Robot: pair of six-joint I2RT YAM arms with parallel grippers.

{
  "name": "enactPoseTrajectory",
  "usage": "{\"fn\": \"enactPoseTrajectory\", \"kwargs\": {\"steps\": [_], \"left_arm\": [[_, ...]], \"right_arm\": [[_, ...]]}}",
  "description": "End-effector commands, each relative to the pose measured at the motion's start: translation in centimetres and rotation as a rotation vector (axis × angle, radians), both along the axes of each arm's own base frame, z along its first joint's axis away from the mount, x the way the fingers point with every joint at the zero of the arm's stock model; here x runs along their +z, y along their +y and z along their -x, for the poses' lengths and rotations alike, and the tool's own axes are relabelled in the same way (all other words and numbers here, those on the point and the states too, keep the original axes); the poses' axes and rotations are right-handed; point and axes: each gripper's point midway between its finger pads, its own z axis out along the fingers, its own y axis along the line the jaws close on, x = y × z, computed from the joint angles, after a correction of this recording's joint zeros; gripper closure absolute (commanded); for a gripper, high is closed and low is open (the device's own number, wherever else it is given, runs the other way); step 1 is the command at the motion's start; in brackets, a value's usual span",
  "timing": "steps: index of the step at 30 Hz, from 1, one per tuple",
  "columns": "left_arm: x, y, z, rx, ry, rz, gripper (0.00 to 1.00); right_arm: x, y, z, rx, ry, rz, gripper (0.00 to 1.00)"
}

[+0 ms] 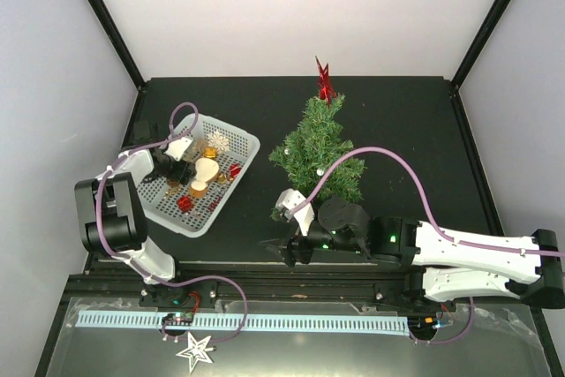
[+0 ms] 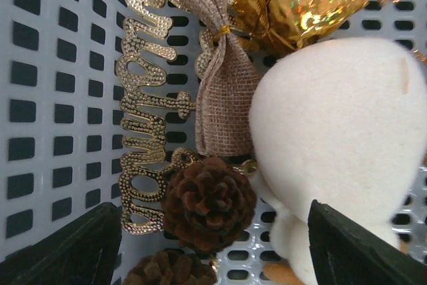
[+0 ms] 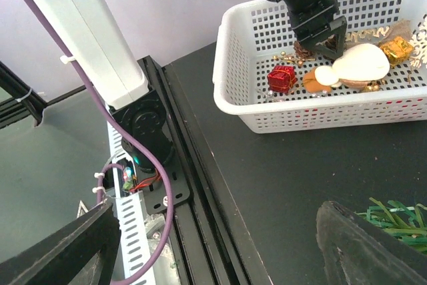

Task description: Decorate the small christmas tree

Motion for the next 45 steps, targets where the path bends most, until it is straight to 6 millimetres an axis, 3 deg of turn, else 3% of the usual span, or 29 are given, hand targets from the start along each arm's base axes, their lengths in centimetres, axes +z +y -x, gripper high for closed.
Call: {"fn": "enactPoseTrajectory", "kwargs": {"steps": [1, 7, 15, 20, 29, 32, 35, 42, 45], "left_arm": [[-0.7, 0.7, -1.3, 0.032, -0.044, -0.025, 0.26], [-1.2, 0.3, -1.4, 0.031, -0.029, -0.001, 0.45], [0.8, -0.6, -0.7, 0.005, -0.066, 0.029, 0.53], [0.7, -0.8, -0.5, -0.001, -0.065, 0.035, 0.65], [-1.5, -0.9, -0.7, 0.009, -0.018, 0.058, 0.41], [-2.0, -0.6, -1.1, 0.016, -0.013, 0.05, 0.4], [-2.0, -0.5, -1.4, 0.015, -0.014, 0.048, 0.44], [-1.5, -0.7, -1.6, 0.011, -0.026, 0.059, 0.69], [-1.1, -0.7, -1.6, 0.008, -0.035, 0.062, 0.72]], "right_arm": [[2.2, 0.7, -0.2, -0.007, -0.014, -0.067, 0.18], [2.2, 0.9, -0.4, -0.016, -0.013, -0.064, 0.18], [2.6, 0.9, -0.8, -0.042, -0.016, -0.07, 0.18], [3.1, 0.6, -1.2, -0.065, -0.033, -0.072, 0.18], [4.1, 0.2, -1.2, -0.071, -0.038, -0.085, 0.18], [4.0, 0.3, -1.1, -0.064, -0.03, -0.087, 0.18], [4.0, 0.4, -1.0, -0.059, -0.025, -0.091, 0.18], [3.3, 0.7, -1.0, -0.058, -0.02, -0.079, 0.18], [3.3, 0.8, -1.0, -0.057, -0.02, -0.079, 0.18]]}}
